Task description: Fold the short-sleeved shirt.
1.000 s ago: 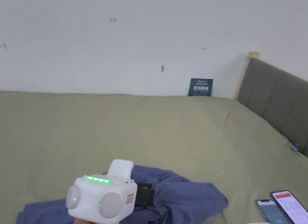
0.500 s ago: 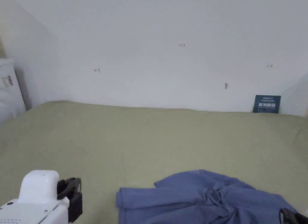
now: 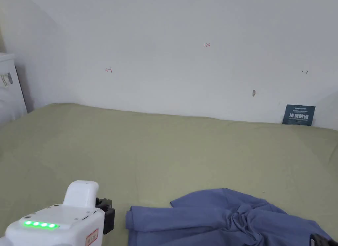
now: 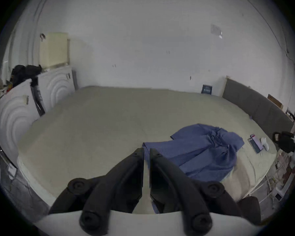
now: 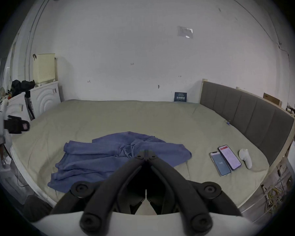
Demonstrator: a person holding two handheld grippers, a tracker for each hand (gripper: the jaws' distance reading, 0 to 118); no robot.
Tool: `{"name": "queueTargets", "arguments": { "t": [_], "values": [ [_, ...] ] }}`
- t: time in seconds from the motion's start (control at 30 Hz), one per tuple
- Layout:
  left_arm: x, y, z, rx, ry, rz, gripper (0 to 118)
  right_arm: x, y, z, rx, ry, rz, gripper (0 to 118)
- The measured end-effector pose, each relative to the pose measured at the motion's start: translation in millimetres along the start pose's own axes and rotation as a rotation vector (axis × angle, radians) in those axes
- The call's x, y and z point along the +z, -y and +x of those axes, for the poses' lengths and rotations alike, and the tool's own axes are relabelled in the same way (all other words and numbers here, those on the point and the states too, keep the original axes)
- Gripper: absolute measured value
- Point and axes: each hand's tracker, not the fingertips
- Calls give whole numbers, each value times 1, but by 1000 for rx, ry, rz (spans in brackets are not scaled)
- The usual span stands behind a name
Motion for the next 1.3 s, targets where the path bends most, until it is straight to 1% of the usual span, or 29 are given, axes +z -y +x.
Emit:
{"name": "queueTargets", "arguments": {
  "t": [0.17,0.2,0.23,0.27,0.3,0.33,0.37,0.47,0.53,0.57,0.6,0.63,0.67,0.7,0.73,0.77,0.8,0.83,0.97,1.03,1.1,1.2,1.23,1.27,1.3],
  "values": [
    [-116,-17,-1,-10,13,-183,9,-31,10,8,38,11,-60,0],
    [-139,-19,1,-42,33,-227,9,-37,12,11,44,15,-72,0],
    [-159,-21,2,-41,23,-258,12,-44,14,13,48,24,-85,0],
    [-177,-23,2,-49,12,-284,24,-48,16,15,51,26,-96,0],
    [-196,-25,1,-59,16,-312,54,-54,18,18,56,28,-108,0],
    [-212,-23,0,-58,-6,-339,100,-59,21,21,60,37,-120,0],
    [-228,-20,0,-72,-15,-380,114,-63,23,24,61,40,-129,0],
    [-252,-11,3,-94,-59,-410,114,-73,31,31,74,48,-163,0],
    [-266,-4,7,-126,-71,-452,112,-77,36,34,78,52,-183,0],
    [-269,-1,8,-135,-80,-484,110,-78,38,35,72,54,-193,0],
    [-269,3,8,-129,-83,-487,101,-79,39,38,63,51,-200,0],
    [-266,3,8,-116,-71,-487,82,-80,40,40,53,51,-209,0],
    [-259,0,8,-63,-10,-476,66,-80,41,42,48,52,-211,0],
    [-252,-3,11,-78,-38,-450,25,-82,42,44,47,53,-213,0],
    [-244,-5,13,-105,-29,-414,3,-86,42,47,47,61,-218,0],
    [-240,-6,9,-42,23,-385,3,-91,41,51,43,66,-223,0],
    [-238,-8,6,10,34,-371,3,-97,41,56,37,63,-230,0],
    [-241,-8,4,-2,24,-412,3,-105,39,60,30,75,-235,0],
    [-236,-6,11,-25,13,-412,3,-146,21,87,16,102,-258,0],
    [-234,-6,18,-95,-2,-408,3,-174,12,106,-5,107,-289,0],
    [-233,-5,21,-118,-8,-406,3,-202,8,124,-27,114,-341,0],
    [-236,-5,21,-118,-6,-418,3,-240,7,147,-65,102,-433,0],
    [-236,-5,21,-116,-4,-419,3,-251,8,153,-88,96,-457,4],
    [-239,-5,20,-116,-4,-420,3,-259,9,157,-106,91,-474,28],
    [-239,-4,21,-120,-4,-419,3,-270,11,161,-116,84,-489,73]
  ]
}}
